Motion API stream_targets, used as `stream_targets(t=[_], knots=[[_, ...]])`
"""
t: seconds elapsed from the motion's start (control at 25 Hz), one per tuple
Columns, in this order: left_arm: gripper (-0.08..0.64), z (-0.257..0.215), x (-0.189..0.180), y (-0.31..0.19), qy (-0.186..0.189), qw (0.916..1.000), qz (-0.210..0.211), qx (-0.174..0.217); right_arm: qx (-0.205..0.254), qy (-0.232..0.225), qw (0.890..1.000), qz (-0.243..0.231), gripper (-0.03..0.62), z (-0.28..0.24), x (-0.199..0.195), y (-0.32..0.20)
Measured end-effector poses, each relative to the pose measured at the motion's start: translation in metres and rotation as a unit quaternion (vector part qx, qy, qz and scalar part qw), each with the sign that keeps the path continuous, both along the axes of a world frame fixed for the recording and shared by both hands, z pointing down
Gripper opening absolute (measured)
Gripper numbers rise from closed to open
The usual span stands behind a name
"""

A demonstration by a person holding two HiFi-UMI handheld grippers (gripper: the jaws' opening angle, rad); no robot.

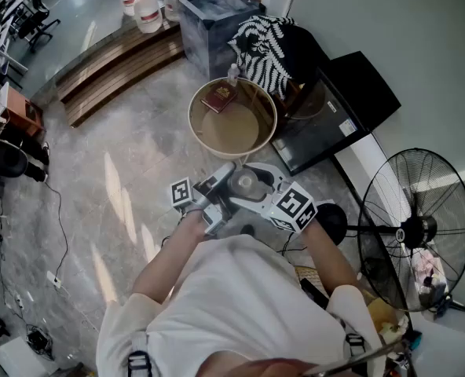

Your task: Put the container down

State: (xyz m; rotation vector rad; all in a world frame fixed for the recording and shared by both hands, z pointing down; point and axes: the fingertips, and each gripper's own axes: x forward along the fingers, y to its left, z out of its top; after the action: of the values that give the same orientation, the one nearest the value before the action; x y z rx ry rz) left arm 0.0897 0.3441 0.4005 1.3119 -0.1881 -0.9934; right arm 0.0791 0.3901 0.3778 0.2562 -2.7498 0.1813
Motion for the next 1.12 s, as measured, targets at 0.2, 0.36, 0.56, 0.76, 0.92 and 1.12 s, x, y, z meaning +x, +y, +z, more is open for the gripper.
stream_targets(t=[0.2,0.36,0.56,0.76,0.92,1.12], knots=[[0.275,0.001,-0.003,-0.004,-0.011,0.9999,-0.002,-0.010,-0.001,0.000,1.000,0.002,0.350,0.002,-0.003,-0.003],[0.275,0.002,-0.006,-0.007,-0.011,0.9999,0.001,-0.012,-0.003,0.002,1.000,0.005,0.350,0.002,-0.007,-0.005],[0.275,0.002,-0.010,-0.008,-0.011,0.9999,0.007,-0.009,-0.001,0.007,1.000,0.014,0.350,0.003,-0.011,-0.007],[0.275,0.005,-0.015,-0.011,-0.017,0.9997,0.016,-0.011,-0.001,0.015,1.000,0.025,0.350,0.006,-0.017,-0.010],[0.275,0.006,-0.022,-0.010,-0.018,0.9995,0.024,-0.012,-0.001,0.012,0.999,0.037,0.350,0.006,-0.025,-0.009],[0.275,0.010,-0.034,-0.006,-0.021,0.9991,0.035,-0.011,0.000,0.007,0.999,0.048,0.350,0.009,-0.038,-0.006]])
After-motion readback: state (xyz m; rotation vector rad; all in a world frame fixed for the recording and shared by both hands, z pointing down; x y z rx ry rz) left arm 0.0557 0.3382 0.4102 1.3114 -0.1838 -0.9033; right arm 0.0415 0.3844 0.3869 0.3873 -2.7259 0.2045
